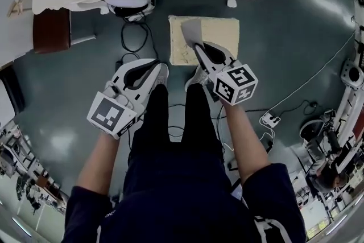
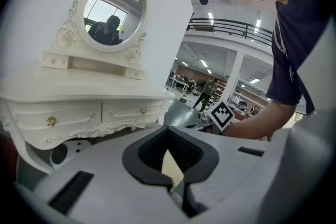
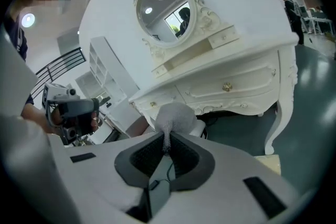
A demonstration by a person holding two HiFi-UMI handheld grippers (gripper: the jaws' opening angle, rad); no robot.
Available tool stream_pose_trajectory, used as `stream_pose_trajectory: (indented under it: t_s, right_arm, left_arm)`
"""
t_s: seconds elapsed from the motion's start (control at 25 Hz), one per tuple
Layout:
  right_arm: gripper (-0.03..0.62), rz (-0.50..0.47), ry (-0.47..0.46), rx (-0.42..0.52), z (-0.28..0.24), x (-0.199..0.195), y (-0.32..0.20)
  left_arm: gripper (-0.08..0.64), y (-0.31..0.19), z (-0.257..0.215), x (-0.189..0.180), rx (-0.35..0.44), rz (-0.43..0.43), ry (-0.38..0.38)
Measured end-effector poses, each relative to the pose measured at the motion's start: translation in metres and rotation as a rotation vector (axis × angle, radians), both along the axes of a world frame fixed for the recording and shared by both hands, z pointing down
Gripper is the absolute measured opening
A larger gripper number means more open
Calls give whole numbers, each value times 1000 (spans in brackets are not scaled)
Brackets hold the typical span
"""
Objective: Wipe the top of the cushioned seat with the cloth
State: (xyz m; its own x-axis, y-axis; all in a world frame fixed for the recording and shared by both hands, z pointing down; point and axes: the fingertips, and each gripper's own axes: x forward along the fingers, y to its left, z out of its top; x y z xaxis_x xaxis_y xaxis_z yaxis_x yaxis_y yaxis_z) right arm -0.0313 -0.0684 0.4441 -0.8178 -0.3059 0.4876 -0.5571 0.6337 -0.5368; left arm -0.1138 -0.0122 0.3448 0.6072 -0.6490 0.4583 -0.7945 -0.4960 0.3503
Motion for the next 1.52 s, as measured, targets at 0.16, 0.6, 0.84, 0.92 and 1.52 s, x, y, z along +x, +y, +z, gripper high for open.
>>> stream_pose_trajectory:
  t_s: [0.16, 0.6, 0.84, 0.92, 1.52]
  right_arm:
    - [44, -58, 44, -30, 63, -15, -12]
    - [44, -139, 154, -119, 205, -41, -10]
    - [44, -159, 211, -155, 251, -49, -9]
    - [44, -157, 227, -166, 264, -50, -9]
    - [44, -2, 307, -205, 289, 54, -45]
  left_arm:
    - [8, 0, 42, -5, -59, -68, 14]
    - [8, 29, 116, -22, -185, -199, 62]
    - [8, 35, 134, -32, -218, -242, 78]
    - [8, 35, 141, -34, -228, -246, 77]
    - [8, 7, 149, 24, -249, -148, 84]
